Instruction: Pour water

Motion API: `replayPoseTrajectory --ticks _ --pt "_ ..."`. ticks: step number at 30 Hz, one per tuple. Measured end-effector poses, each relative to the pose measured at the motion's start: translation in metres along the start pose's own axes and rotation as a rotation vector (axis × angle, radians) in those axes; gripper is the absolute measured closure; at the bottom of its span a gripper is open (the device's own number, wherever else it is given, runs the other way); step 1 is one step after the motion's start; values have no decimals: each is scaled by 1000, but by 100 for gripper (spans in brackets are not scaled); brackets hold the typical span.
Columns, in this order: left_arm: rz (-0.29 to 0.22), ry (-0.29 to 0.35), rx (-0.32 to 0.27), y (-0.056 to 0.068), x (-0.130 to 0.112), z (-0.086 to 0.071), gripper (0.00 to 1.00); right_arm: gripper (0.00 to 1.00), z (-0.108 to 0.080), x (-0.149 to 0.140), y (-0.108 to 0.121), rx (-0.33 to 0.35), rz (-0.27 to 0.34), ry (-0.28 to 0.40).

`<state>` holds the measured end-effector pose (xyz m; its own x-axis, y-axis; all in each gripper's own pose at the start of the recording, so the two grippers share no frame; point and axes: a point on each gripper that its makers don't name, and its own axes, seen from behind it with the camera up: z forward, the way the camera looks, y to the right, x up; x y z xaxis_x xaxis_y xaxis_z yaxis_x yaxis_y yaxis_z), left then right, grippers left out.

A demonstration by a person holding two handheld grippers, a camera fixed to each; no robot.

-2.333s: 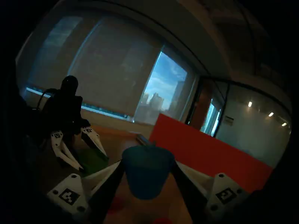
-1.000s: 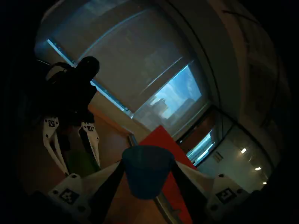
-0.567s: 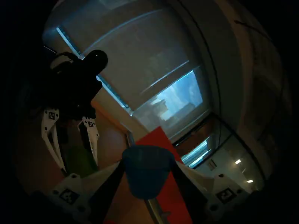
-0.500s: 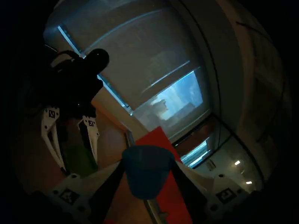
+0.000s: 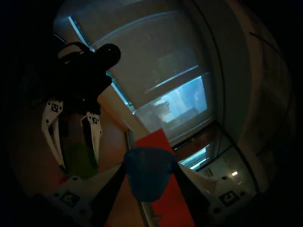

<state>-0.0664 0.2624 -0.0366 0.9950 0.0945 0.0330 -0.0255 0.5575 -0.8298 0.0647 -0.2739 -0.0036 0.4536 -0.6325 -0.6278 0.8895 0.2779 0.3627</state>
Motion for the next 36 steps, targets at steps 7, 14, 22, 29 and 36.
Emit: replayPoseTrajectory --ticks 7,14,22,29,36 --pt "-1 5 2 -1 2 0 11 10 1 0 1 1 -51 -7" --pt "0 7 5 -2 4 0 11 10 2 0 1 0 -97 -11" --pt "3 6 3 -1 5 -1 11 10 2 1 0 0 -129 -15" --pt "4 6 4 0 4 -1 11 10 2 2 3 -6 -157 -18" --pt "6 4 7 0 4 -3 11 10 1 3 5 -11 -175 -18"
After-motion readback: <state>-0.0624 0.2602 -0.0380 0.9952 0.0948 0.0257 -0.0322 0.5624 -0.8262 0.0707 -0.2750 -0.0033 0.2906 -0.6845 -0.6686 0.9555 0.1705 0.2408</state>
